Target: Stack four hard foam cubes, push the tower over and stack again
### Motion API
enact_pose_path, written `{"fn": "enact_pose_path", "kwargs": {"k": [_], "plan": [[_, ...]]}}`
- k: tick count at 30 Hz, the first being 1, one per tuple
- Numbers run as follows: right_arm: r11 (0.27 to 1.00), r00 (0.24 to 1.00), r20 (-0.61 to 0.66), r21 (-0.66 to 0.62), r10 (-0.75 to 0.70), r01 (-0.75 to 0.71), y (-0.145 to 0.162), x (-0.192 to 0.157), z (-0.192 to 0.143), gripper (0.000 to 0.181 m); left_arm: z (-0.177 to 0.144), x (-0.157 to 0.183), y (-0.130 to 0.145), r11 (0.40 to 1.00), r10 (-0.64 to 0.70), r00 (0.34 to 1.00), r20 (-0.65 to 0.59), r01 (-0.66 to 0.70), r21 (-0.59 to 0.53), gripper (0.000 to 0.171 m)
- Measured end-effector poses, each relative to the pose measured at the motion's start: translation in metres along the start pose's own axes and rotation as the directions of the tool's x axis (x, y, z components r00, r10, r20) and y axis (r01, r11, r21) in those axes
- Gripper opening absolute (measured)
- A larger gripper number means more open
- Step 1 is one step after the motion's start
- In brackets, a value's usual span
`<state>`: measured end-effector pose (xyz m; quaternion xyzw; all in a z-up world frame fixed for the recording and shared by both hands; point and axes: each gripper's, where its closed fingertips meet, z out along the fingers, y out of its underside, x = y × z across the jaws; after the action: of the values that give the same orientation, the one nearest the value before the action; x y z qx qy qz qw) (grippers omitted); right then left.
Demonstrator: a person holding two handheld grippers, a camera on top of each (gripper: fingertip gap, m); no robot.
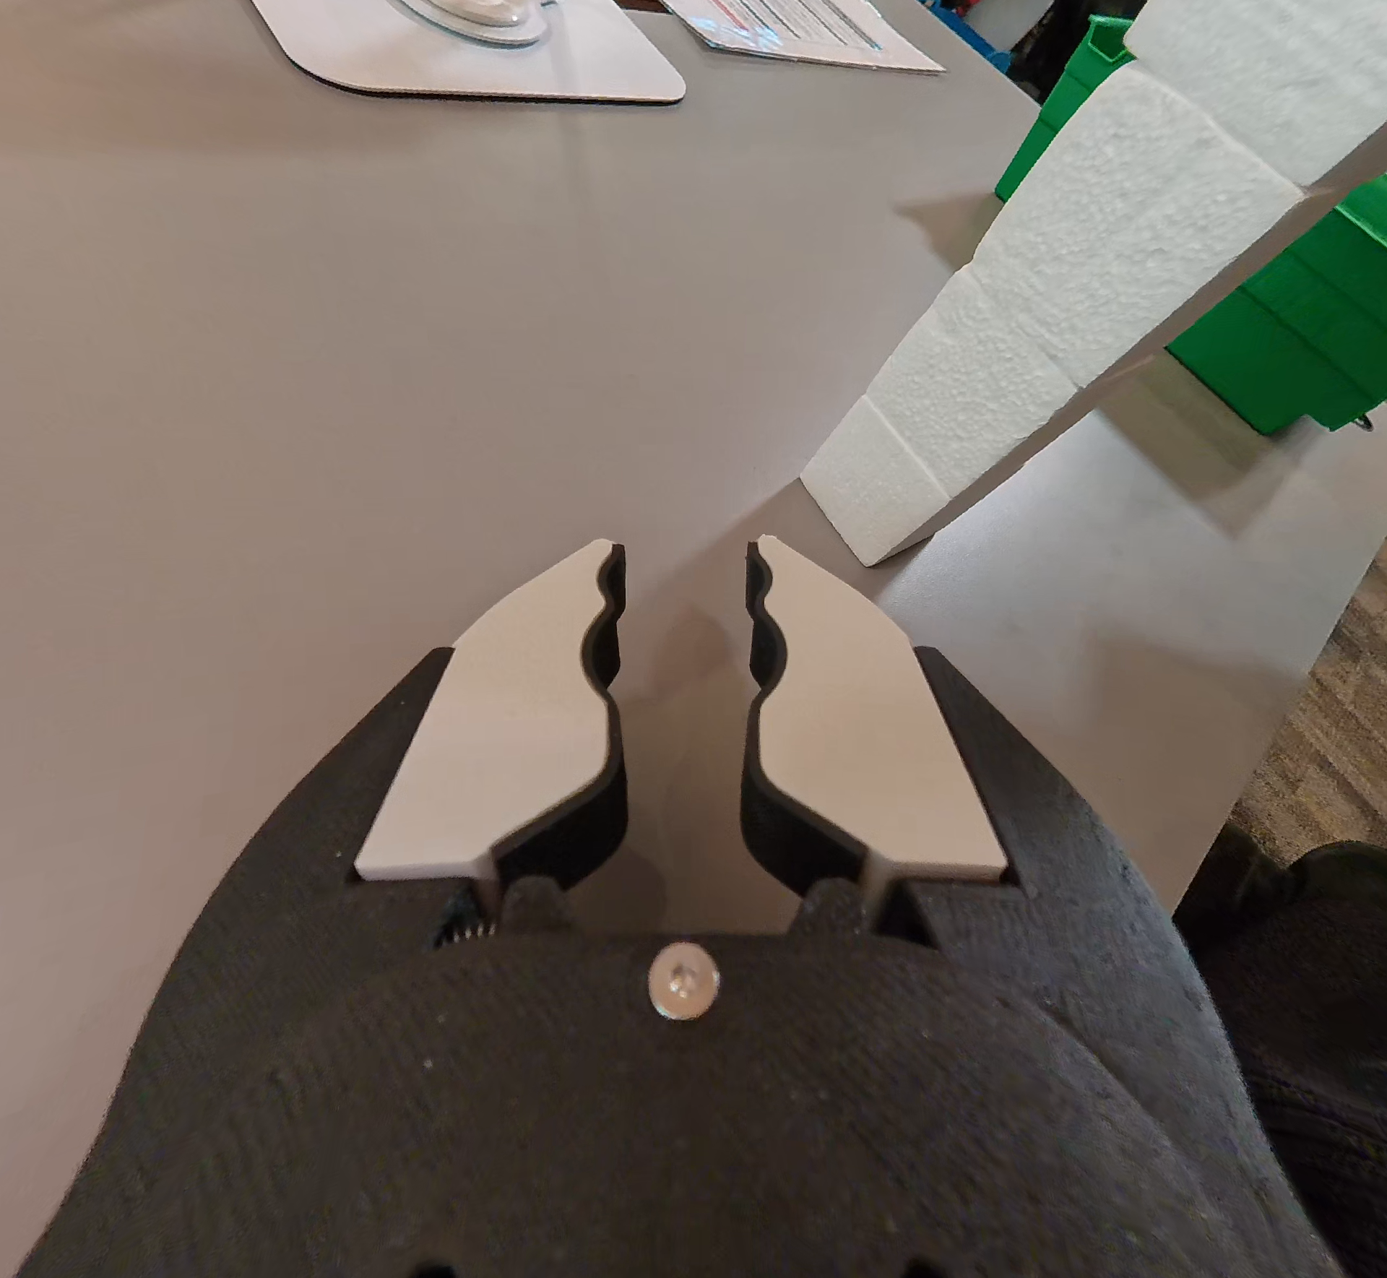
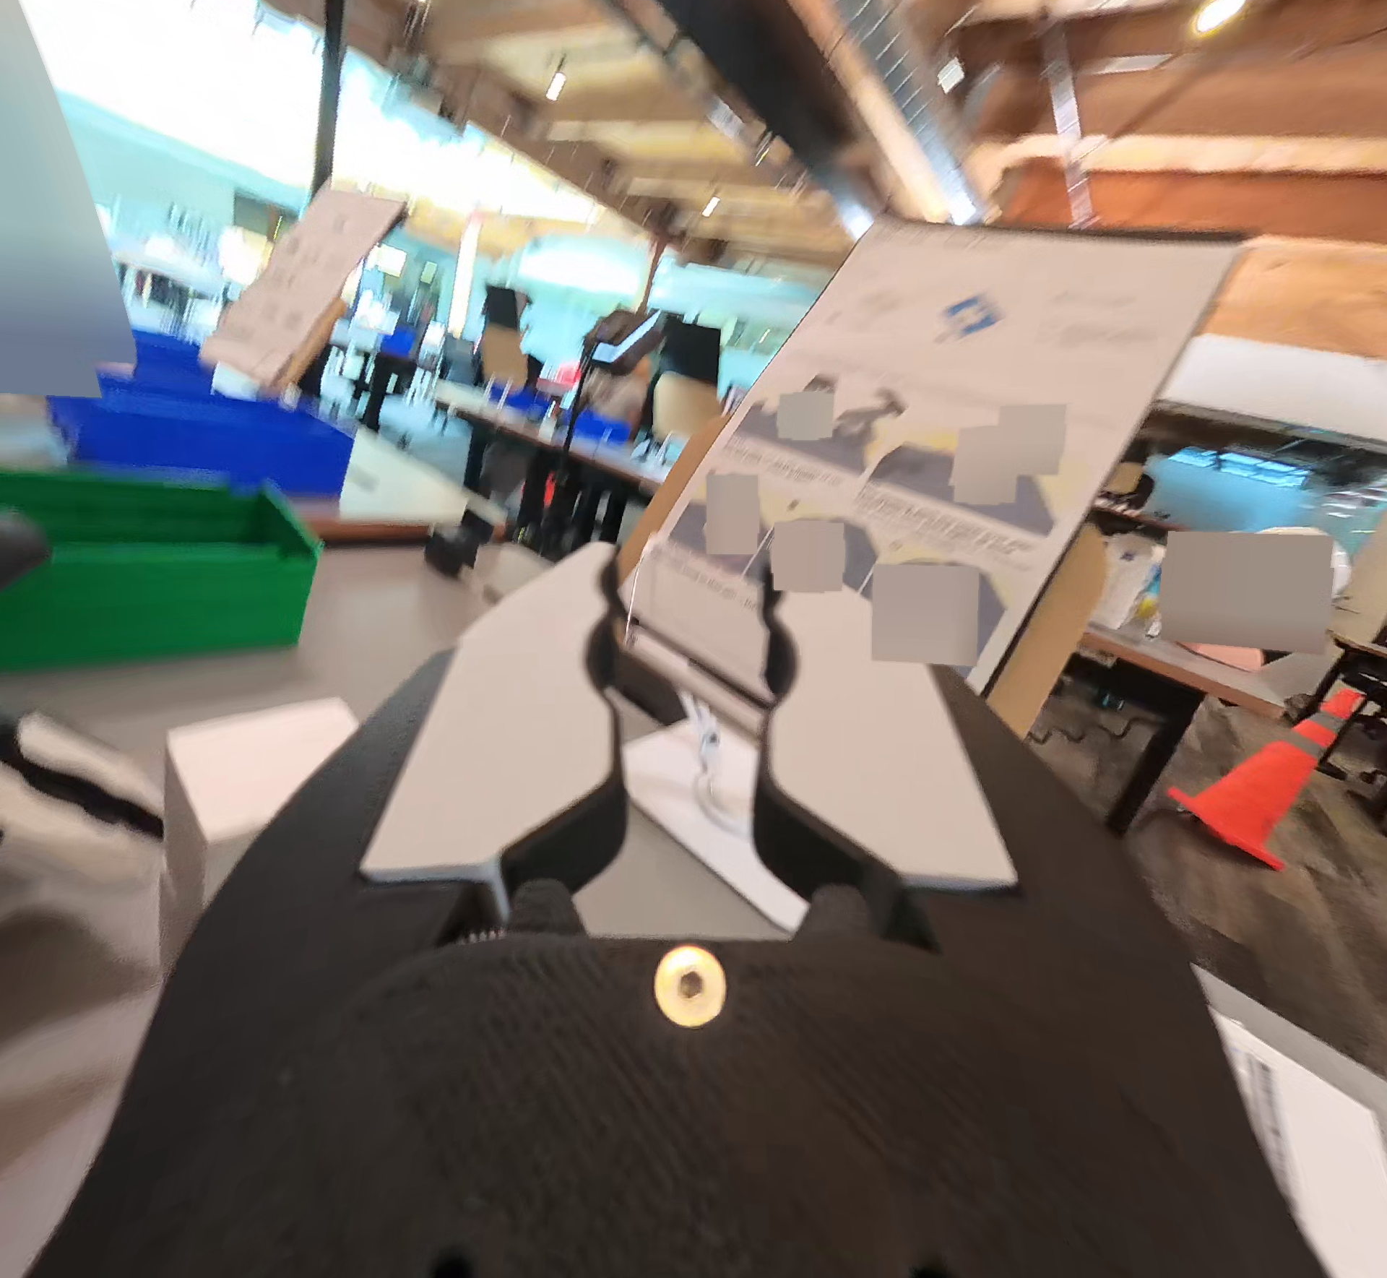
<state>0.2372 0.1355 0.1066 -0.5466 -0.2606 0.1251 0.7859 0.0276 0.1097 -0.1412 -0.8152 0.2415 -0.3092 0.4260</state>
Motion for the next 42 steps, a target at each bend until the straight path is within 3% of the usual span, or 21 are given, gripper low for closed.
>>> {"fn": "enact_pose_path", "kwargs": {"k": [4,7,14,25,30,34,36,42], "plan": [[0.986,0.986,-0.020,0.018,0.166,-0.166,-0.007,0.004,-0.002,0.000,-0.001,-0.001,-0.001,1.000,0.005,1.000,0.014,-0.005,0.006,0.030],[0.946,0.954,-0.021,-0.124,0.298,-0.298,0.012,0.000,0.002,0.000,-0.003,-0.003,-0.004,1.000,0.006,0.999,0.033,-0.007,0.020,0.029],[0.868,0.920,-0.088,-0.309,0.381,-0.389,0.048,-0.022,-0.001,0.000,-0.006,-0.003,-0.012,0.998,0.002,0.999,0.048,-0.006,0.065,0.030],[0.764,0.859,-0.350,-0.409,0.373,-0.499,0.087,-0.030,-0.053,0.000,-0.010,-0.012,-0.015,0.996,0.033,0.987,0.158,-0.046,0.080,0.011],[0.629,0.801,-0.462,-0.506,0.381,-0.591,0.134,-0.037,-0.087,0.000,-0.015,-0.015,-0.024,0.989,0.046,0.983,0.180,-0.070,0.131,0.000],[0.436,0.796,-0.445,-0.671,0.410,-0.600,0.191,-0.067,-0.113,0.000,-0.018,-0.017,-0.028,0.984,0.052,0.983,0.176,-0.081,0.159,0.000],[0.384,0.769,-0.449,-0.681,0.455,-0.624,0.202,-0.080,-0.118,0.000,-0.019,-0.018,-0.027,0.984,0.055,0.984,0.172,-0.083,0.158,0.000],[0.404,0.823,-0.408,-0.727,0.396,-0.555,0.211,-0.084,-0.119,0.005,-0.014,-0.012,-0.025,0.986,0.050,0.989,0.136,-0.070,0.154,0.000]]}}
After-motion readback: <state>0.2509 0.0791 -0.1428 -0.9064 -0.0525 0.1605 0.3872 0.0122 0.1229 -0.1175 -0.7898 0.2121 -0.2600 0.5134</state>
